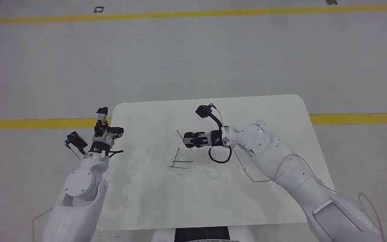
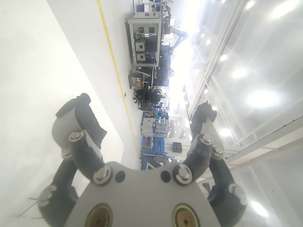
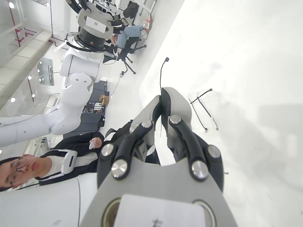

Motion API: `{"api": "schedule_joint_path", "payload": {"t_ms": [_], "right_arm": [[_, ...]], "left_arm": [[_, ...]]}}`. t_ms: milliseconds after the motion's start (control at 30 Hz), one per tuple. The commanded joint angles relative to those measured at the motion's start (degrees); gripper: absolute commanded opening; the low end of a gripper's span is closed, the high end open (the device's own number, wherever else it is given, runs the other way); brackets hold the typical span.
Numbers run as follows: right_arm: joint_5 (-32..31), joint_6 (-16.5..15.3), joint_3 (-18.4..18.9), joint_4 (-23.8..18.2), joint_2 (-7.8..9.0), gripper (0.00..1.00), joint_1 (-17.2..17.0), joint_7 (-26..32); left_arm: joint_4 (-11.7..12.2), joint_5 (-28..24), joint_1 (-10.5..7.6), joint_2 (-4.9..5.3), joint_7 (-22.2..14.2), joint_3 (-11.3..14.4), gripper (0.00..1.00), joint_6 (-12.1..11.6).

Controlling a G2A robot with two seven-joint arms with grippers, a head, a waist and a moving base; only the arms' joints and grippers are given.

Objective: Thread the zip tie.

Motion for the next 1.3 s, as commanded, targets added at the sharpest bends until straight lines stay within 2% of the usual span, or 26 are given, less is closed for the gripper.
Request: {"api": "schedule_joint_path", "payload": {"t_ms": [0, 200, 267, 400, 600, 633, 900, 967, 1133, 1267], "right_arm": [[0.00, 0.00, 0.00, 0.00, 0.00, 0.00, 0.00, 0.00], [0.00, 0.00, 0.00, 0.00, 0.00, 0.00, 0.00, 0.00], [0.00, 0.00, 0.00, 0.00, 0.00, 0.00, 0.00, 0.00], [0.00, 0.00, 0.00, 0.00, 0.00, 0.00, 0.00, 0.00], [0.00, 0.00, 0.00, 0.00, 0.00, 0.00, 0.00, 0.00], [0.00, 0.00, 0.00, 0.00, 0.00, 0.00, 0.00, 0.00], [0.00, 0.00, 0.00, 0.00, 0.00, 0.00, 0.00, 0.00], [0.00, 0.00, 0.00, 0.00, 0.00, 0.00, 0.00, 0.00], [1.40, -1.03, 0.38, -0.03, -0.13, 0.00, -0.54, -0.86], [4.37, -1.03, -0.41, 0.84, -0.84, 0.00, 0.91, 0.92]], "left_arm": [[0.00, 0.00, 0.00, 0.00, 0.00, 0.00, 1.00, 0.00], [0.07, -0.03, -0.05, -0.01, -0.11, 0.07, 1.00, -0.03], [0.26, -0.10, -0.35, -0.12, -1.08, 0.76, 1.00, -0.87], [0.16, 0.58, -0.08, -0.07, -7.87, 2.57, 1.00, -2.54], [1.37, 4.06, -0.21, 0.67, -24.74, 4.56, 1.00, -5.90], [1.36, 6.79, -0.36, 0.84, -25.33, 4.19, 1.00, -7.23], [1.51, 7.07, -0.45, 0.84, -25.08, 4.25, 1.00, -7.28], [2.25, 8.28, -0.54, 0.93, -26.79, 4.96, 1.00, -7.57], [6.56, 7.31, -1.32, 1.35, -35.77, 5.44, 1.00, -13.04], [9.81, 3.51, -2.31, 1.42, -41.20, 6.44, 1.00, -16.88]]}}
